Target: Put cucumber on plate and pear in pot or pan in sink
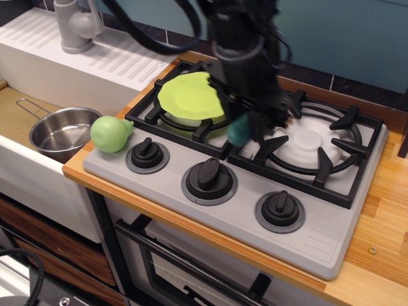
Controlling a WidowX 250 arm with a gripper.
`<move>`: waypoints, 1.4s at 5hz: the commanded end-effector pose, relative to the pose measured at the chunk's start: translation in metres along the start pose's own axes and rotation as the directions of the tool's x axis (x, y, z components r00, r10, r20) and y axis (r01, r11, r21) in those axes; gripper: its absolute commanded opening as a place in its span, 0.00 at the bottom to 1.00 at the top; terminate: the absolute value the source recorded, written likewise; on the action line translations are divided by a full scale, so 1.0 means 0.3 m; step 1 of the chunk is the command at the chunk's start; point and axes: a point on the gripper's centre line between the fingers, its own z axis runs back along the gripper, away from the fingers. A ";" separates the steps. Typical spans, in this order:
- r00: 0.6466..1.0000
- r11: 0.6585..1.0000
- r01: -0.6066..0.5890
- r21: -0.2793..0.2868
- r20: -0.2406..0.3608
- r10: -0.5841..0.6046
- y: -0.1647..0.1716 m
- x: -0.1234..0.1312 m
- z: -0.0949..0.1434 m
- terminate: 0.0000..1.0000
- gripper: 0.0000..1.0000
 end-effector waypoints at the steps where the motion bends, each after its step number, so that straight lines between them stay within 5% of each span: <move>1: 0.995 0.998 0.067 0.009 0.080 -0.067 0.120 0.048 0.015 0.00 0.00; 7: 0.975 0.980 0.197 -0.002 0.105 -0.196 0.314 0.103 0.032 0.00 0.00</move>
